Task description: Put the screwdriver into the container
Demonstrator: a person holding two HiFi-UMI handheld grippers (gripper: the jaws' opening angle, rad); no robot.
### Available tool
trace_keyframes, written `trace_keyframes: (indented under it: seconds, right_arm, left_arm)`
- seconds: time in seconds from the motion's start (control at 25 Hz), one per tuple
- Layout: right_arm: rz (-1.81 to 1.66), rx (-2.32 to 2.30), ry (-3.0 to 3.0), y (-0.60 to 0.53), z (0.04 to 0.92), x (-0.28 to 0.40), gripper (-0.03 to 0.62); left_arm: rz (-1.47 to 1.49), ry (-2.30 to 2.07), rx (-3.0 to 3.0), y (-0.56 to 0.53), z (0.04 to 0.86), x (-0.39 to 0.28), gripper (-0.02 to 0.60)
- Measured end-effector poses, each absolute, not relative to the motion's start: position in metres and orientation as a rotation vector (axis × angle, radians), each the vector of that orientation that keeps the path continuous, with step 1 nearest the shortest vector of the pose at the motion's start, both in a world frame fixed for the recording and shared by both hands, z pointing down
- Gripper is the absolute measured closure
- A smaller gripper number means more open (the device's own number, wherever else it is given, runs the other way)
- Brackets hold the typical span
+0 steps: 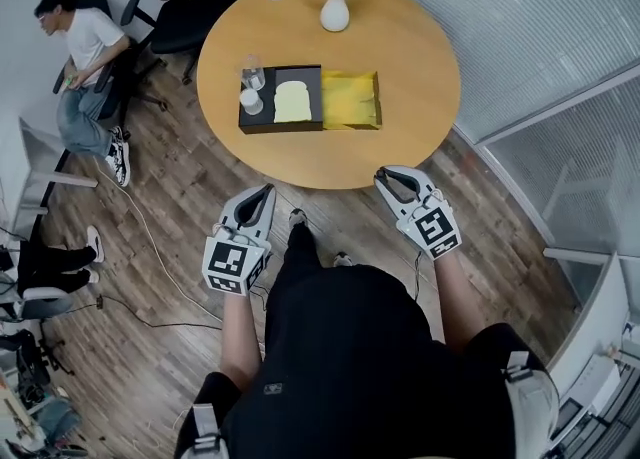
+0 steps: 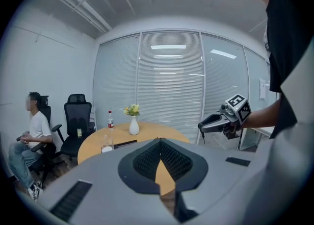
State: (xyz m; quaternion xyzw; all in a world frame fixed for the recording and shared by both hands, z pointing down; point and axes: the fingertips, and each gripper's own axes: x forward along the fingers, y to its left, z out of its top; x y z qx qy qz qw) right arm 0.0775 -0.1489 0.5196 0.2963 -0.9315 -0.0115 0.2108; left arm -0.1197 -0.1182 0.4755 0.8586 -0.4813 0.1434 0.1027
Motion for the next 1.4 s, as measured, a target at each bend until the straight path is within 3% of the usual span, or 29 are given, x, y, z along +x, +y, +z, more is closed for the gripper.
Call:
trace_keyframes:
  seconds: [0.56,1.4]
  right_arm:
    - [-0.072,0.914,-2.519,-0.218,0.515,0.006,0.536]
    - [0.002,0.981,-2.510,-0.278,0.533,0.006,0.536]
  left_arm:
    - [0.393,-1.183,2.675,-0.221,0.469,-0.147,0.575]
    - [0.402,-1.143,2.685,-0.287,0.474,-0.158,0.575]
